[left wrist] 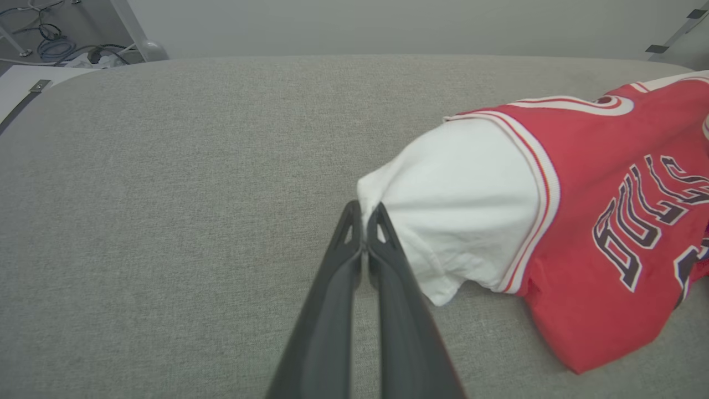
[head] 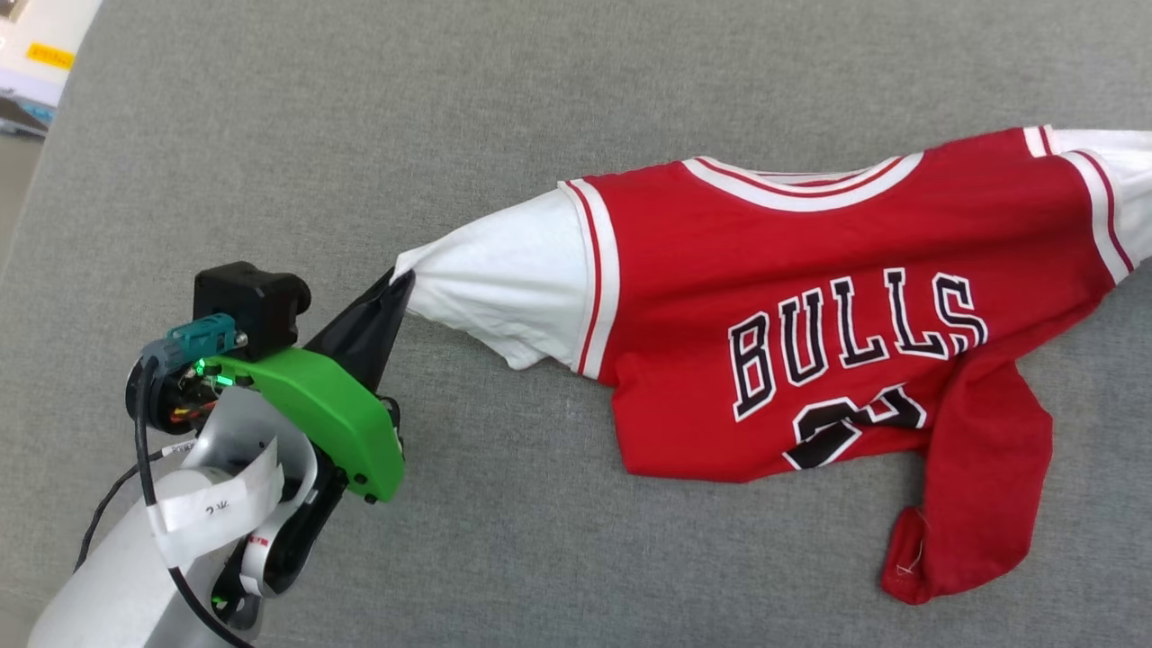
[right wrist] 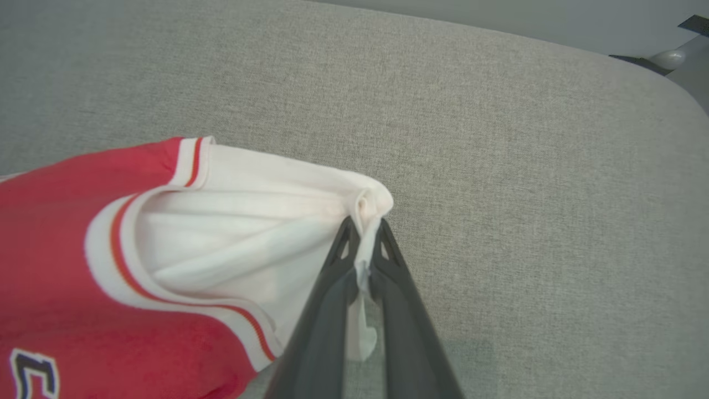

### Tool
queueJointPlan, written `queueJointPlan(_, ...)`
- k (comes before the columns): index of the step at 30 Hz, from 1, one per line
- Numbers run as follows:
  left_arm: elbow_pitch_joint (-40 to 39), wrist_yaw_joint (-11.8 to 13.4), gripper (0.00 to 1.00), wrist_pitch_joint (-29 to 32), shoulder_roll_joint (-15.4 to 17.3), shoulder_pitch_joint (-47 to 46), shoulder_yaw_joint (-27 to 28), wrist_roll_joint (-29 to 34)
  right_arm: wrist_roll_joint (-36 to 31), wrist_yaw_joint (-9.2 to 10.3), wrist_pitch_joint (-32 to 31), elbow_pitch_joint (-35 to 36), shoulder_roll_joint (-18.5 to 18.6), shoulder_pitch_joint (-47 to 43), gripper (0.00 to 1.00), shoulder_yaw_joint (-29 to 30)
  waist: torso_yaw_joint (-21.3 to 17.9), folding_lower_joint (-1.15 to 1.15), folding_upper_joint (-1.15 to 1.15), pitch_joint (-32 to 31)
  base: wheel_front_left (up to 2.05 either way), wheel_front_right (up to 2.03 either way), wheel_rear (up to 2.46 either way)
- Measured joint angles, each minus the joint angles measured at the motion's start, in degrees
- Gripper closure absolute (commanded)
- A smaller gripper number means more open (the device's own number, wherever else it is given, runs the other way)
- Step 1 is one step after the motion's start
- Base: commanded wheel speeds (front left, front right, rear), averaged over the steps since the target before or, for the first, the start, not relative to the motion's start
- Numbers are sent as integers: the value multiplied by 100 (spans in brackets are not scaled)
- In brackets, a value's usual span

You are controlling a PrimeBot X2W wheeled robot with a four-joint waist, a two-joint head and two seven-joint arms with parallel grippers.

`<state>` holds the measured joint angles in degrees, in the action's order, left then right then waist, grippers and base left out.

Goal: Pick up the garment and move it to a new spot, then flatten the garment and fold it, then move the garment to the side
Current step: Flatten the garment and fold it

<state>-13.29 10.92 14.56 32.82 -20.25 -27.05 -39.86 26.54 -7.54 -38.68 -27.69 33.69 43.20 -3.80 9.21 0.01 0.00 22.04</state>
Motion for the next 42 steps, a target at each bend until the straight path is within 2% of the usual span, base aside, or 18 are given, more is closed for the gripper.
queueJointPlan(2, 31, 0, 100, -42, 71, 16, 69, -54, 136, 0, 336, 30, 79, -80, 100, -130, -82, 0, 0, -343, 0, 0, 0)
queueJointPlan(12, -171, 77, 100, -275, 298, 124, 474, -172, 660, 0, 720, 639, 268, -241, 100, -269, -356, -1, 0, -1208, 0, 0, 0)
queueJointPlan(18, -390, 179, 100, -318, 500, 106, 664, -93, 912, 0, 893, 1385, 560, -370, 100, -333, -580, -1, 0, -1889, 0, 0, 0)
queueJointPlan(28, -690, 346, 100, -605, 704, 77, 1049, 59, 1321, 0, 1027, 2487, 761, -468, 100, -144, -906, -1, 0, -2520, 0, 0, 0)
queueJointPlan(33, -748, 337, 100, -621, 771, 66, 1105, 58, 1363, 0, 1011, 2750, 778, -621, 100, -88, -1014, -1, 0, -2496, 0, 0, 0)
queueJointPlan(36, -730, 232, 100, -591, 876, -77, 1149, 45, 1355, 0, 1023, 2803, 816, -607, 100, -55, -1042, -1, 0, -2367, 0, 0, 0)
queueJointPlan(37, -632, 70, 100, -521, 980, -364, 1202, -1, 1323, 0, 1098, 2782, 817, -472, 100, -42, -1060, -1, 0, -2170, 0, 0, 0)
queueJointPlan(42, -338, -324, 100, -391, 1081, -1183, 1225, -123, 1113, 0, 1314, 2546, 797, 73, 100, -68, -1074, -1, 0, -1732, 0, 0, 0)
